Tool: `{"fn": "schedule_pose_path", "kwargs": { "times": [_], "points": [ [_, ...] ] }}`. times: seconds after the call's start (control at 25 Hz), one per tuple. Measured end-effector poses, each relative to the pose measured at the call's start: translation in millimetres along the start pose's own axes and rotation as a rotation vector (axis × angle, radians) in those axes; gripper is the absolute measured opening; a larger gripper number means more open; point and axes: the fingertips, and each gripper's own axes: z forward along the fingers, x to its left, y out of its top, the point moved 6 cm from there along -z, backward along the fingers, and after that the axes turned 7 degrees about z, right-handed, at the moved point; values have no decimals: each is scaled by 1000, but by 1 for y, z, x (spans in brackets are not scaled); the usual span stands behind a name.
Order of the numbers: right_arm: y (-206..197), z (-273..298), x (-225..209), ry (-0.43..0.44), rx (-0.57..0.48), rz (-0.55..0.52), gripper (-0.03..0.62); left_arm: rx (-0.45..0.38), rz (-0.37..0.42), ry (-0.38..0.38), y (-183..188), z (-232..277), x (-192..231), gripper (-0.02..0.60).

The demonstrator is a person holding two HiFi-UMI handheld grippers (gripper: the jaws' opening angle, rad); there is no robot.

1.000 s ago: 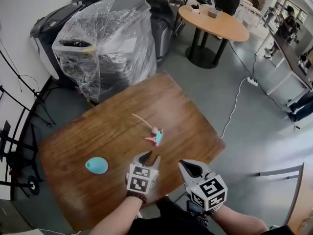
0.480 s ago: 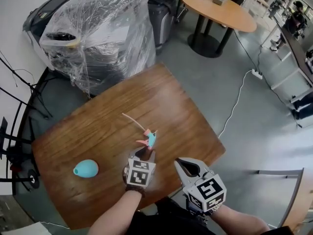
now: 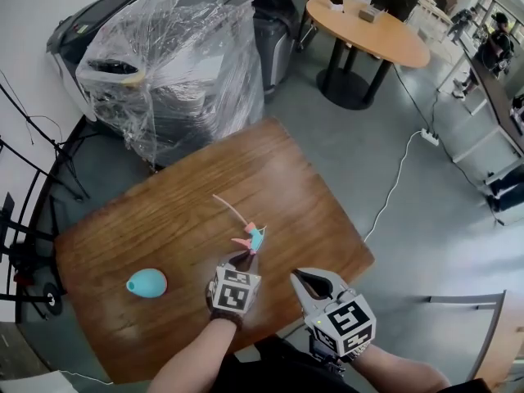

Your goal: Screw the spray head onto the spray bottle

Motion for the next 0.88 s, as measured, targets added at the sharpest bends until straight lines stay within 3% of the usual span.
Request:
{"fn": "schedule_pose_path", "kwargs": {
  "times": [0.32,0.52,0.6,0.64,0.76,0.88],
  "points": [
    [6,-1,17,4,-9,-78,-9,-75,-34,-32,11,-37,1,66],
    [16,3,26,7,19,-214,-8,-149,-56,-75,25,-76,0,66],
    [21,7,32,20,32,-274,98,-169,-69,-112,28,-95,-1,66],
    [23,8,37,28,35,-307,98,-178,-78,-134,29,-105,-3,66],
    [28,12,55,41,45,-474,133,-202,-118,-197,30,-136,-3,66],
    [30,18,79,29,68,-757,204,-229,-176,-243,30,-166,5,66]
  ]
}}
